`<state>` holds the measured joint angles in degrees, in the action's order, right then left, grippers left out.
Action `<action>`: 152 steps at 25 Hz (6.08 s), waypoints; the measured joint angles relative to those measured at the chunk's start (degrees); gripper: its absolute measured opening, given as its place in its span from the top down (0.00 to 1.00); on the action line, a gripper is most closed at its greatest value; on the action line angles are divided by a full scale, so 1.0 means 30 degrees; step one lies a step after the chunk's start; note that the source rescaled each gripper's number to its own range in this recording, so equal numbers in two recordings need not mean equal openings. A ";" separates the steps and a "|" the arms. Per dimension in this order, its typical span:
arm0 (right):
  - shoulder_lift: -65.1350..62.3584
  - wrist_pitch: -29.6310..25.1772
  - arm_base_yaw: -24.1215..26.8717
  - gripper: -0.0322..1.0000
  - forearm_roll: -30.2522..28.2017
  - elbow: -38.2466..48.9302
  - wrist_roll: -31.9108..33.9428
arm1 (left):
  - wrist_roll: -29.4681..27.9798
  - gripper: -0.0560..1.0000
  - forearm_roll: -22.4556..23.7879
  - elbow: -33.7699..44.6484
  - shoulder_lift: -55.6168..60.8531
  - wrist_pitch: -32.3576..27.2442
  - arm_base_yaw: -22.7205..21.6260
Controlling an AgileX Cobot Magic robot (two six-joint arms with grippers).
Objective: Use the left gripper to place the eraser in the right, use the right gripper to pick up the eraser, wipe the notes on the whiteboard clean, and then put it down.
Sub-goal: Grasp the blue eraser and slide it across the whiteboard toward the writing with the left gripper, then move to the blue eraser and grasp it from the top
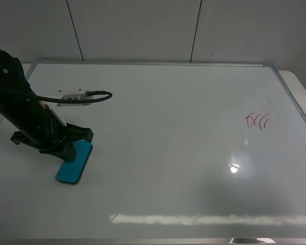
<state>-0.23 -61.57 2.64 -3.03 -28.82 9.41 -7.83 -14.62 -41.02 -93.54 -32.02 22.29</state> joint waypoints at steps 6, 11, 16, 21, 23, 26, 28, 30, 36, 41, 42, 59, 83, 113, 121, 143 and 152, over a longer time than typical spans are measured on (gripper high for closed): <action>0.0000 0.0000 0.0000 0.00 0.0000 0.0000 0.0000 | 0.0212 0.94 -0.0038 0.0582 -0.0908 0.1770 0.0000; 0.0000 0.0000 0.0000 0.00 0.0000 0.0000 0.0000 | 0.0359 0.94 -0.0224 0.0589 -0.1532 0.2053 0.0000; 0.0000 0.0000 0.0000 0.00 0.0000 0.0000 0.0000 | 0.0378 0.94 -0.3186 0.0406 -0.2178 0.3650 0.0282; 0.0000 0.0000 0.0000 0.00 0.0000 0.0000 0.0000 | 0.0132 0.94 -0.6682 0.0292 -0.2916 0.5848 0.1297; 0.0000 0.0000 0.0000 0.00 0.0000 0.0000 0.0000 | -0.0240 0.94 -0.7599 0.0032 -0.3305 0.6553 0.1785; 0.0000 0.0000 0.0000 0.00 0.0000 0.0000 0.0000 | -0.1034 0.94 -0.8346 -0.0963 -0.4174 0.6946 0.2608; 0.0000 0.0000 0.0000 0.00 0.0000 0.0000 0.0000 | -0.1553 0.94 -0.8630 -0.2115 -0.5089 0.6934 0.3269; 0.0000 0.0000 0.0000 0.00 0.0000 0.0000 0.0000 | -0.1918 0.94 -0.8815 -0.3563 -0.6000 0.6714 0.3919; 0.0000 0.0000 0.0000 0.00 0.0000 0.0000 0.0000 | -0.2057 0.95 -1.0826 -0.8055 -0.9017 0.5691 0.6311; 0.0000 0.0000 0.0000 0.00 0.0000 0.0000 0.0000 | -0.2057 0.95 -1.2527 -1.1843 -1.1564 0.5223 0.8310; 0.0000 0.0000 0.0000 0.00 0.0000 0.0000 0.0000 | -0.2057 0.95 -1.2870 -1.2522 -1.2105 0.5175 0.8729; 0.0000 0.0000 0.0000 0.00 0.0000 0.0000 0.0000 | 0.1284 0.95 -1.4959 -2.2218 -1.7454 0.2027 1.1502; 0.0000 0.0000 0.0000 0.00 0.0000 0.0000 0.0000 | 0.2416 0.94 0.1782 -0.5696 0.2253 0.5789 0.4815; 0.0000 0.0000 0.0000 0.00 0.0000 0.0000 0.0000 | 0.1773 0.00 0.5575 0.0646 2.8914 -1.1899 -0.5473; 0.0000 0.0000 0.0000 0.00 0.0018 0.0000 -0.0017 | 0.1213 0.00 0.4873 0.3310 3.1282 -1.1072 -0.5473; 0.0000 0.0000 0.0000 0.00 0.0141 0.0000 -0.0018 | 0.1213 0.00 0.4873 0.3986 3.1286 -0.9581 -0.5473; 0.0000 0.0000 0.0000 0.00 0.0141 0.0000 -0.0030 | 0.1213 0.00 0.4873 0.3986 3.1286 -0.9544 -0.5548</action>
<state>-0.23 -61.57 2.64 -2.61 -28.82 9.32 -4.19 0.00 -29.07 0.32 -60.65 5.65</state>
